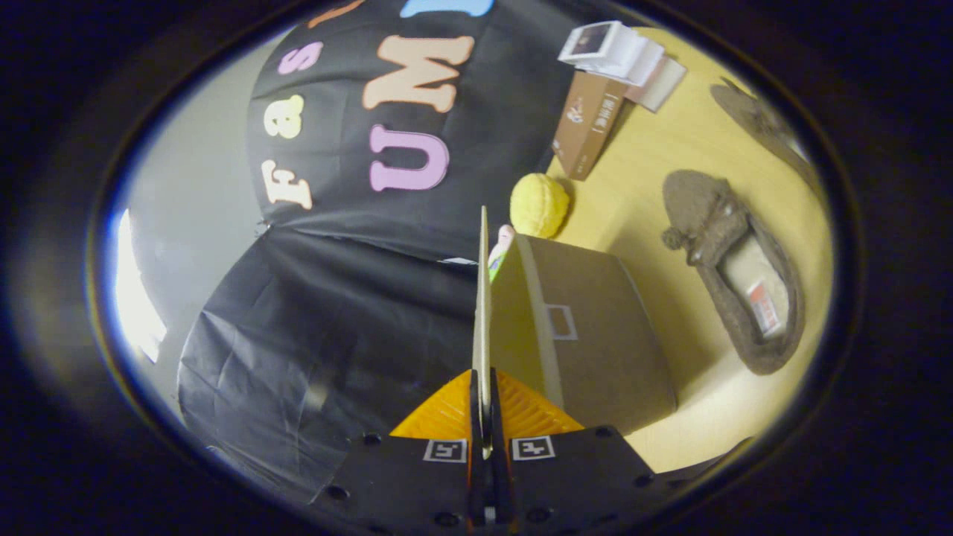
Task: Open the storage box then place both shoes into the box .Put the left shoe in first, then the right shoe, with the right side of both shoes facing outward in a uniform manner.
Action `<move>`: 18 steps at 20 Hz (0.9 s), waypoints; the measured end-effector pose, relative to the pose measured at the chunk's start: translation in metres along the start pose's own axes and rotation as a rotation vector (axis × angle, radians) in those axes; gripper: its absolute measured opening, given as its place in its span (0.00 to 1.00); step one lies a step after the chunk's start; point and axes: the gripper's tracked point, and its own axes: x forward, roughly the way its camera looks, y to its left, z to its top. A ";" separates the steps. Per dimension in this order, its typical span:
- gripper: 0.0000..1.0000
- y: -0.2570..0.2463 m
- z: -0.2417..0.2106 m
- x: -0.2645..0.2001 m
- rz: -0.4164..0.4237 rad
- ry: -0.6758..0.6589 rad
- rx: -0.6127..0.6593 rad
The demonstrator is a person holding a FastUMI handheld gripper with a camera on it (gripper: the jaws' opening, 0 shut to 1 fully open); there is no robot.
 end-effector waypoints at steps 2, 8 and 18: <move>0.08 0.031 -0.002 0.003 0.050 0.012 -0.026; 0.10 0.098 -0.020 0.029 0.144 0.088 -0.090; 0.15 0.169 -0.087 0.094 0.213 0.252 -0.192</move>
